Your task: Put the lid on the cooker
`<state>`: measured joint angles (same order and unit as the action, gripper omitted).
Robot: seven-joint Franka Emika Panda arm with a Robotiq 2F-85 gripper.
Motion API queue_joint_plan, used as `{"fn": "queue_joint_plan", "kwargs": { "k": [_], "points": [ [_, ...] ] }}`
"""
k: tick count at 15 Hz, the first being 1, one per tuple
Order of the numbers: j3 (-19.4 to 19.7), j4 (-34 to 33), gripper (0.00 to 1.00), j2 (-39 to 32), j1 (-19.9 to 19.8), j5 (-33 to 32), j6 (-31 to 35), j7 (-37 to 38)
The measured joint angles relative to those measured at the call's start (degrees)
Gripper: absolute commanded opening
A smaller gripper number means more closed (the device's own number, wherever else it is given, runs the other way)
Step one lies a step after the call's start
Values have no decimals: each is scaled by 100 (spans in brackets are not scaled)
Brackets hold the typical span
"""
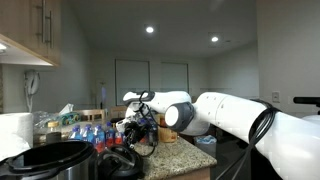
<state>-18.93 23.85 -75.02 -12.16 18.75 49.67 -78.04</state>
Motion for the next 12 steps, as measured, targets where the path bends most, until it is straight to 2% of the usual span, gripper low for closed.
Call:
{"fn": "queue_joint_plan", "kwargs": {
  "k": [4,12],
  "points": [
    [-30,124,10,-107,-89,97,-314,102],
    [-89,76,10,-556,-357,868,-417,1610]
  ]
}}
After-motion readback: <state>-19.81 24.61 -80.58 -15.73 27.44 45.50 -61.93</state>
